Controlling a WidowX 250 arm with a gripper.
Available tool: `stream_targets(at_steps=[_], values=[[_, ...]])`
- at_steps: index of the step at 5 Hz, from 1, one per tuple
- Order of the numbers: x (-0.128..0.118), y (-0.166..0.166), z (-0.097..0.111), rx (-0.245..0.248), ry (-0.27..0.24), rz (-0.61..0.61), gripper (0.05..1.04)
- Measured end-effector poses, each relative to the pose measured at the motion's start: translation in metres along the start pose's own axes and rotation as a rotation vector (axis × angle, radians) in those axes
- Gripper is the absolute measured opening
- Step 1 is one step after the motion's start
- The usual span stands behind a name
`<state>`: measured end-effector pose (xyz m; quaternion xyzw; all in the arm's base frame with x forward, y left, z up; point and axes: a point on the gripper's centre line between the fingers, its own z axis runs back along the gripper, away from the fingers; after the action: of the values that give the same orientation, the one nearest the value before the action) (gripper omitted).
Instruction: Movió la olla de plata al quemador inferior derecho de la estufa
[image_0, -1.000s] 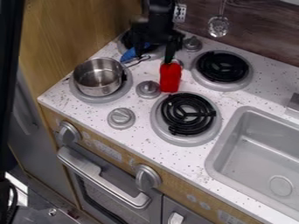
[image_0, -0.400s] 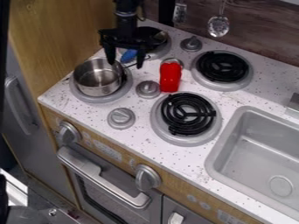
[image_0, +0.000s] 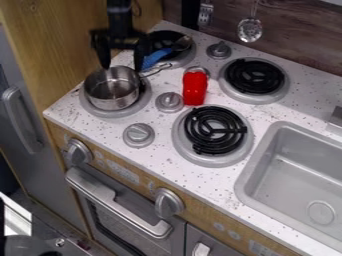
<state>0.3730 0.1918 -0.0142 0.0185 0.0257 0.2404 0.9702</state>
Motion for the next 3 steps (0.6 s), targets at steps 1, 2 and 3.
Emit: stream_targets(at_steps=[1, 2, 3], values=[[-0.013, -0.001, -0.008, -0.011, 0.060, -0.014, 0.998], [-0.031, -0.010, -0.026, -0.027, 0.091, -0.037, 0.998], [-0.017, -0.012, -0.002, -0.043, -0.014, -0.028, 0.998]])
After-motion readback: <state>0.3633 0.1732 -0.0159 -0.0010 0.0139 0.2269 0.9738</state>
